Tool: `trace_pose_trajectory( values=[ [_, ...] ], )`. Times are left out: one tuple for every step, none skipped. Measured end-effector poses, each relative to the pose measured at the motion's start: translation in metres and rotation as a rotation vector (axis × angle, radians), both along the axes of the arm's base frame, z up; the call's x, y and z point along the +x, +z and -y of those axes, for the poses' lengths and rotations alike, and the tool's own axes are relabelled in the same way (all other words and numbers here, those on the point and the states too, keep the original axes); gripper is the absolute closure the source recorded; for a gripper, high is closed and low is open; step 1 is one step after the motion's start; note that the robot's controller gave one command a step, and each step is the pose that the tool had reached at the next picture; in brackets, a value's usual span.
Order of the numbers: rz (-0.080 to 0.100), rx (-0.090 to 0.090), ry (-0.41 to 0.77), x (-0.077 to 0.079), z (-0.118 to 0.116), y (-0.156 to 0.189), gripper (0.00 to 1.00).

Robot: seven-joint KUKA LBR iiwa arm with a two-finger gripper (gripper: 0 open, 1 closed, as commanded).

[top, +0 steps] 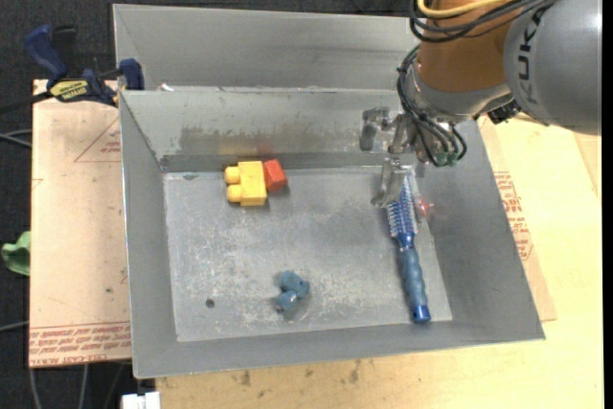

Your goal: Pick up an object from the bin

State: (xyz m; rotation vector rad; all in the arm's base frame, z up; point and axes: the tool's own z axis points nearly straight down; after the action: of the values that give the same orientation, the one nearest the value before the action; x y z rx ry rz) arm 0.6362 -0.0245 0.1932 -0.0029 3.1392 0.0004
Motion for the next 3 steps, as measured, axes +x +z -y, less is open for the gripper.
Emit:
trace_pose_trajectory(
  values=[
    [-0.006,-0.001,0.163,-0.048,0.075,-0.054,0.0],
    [-0.003,0.001,0.805,-0.055,0.082,-0.124,0.0],
    [0.001,0.002,0.805,-0.054,0.081,-0.123,1.0]
  ],
)
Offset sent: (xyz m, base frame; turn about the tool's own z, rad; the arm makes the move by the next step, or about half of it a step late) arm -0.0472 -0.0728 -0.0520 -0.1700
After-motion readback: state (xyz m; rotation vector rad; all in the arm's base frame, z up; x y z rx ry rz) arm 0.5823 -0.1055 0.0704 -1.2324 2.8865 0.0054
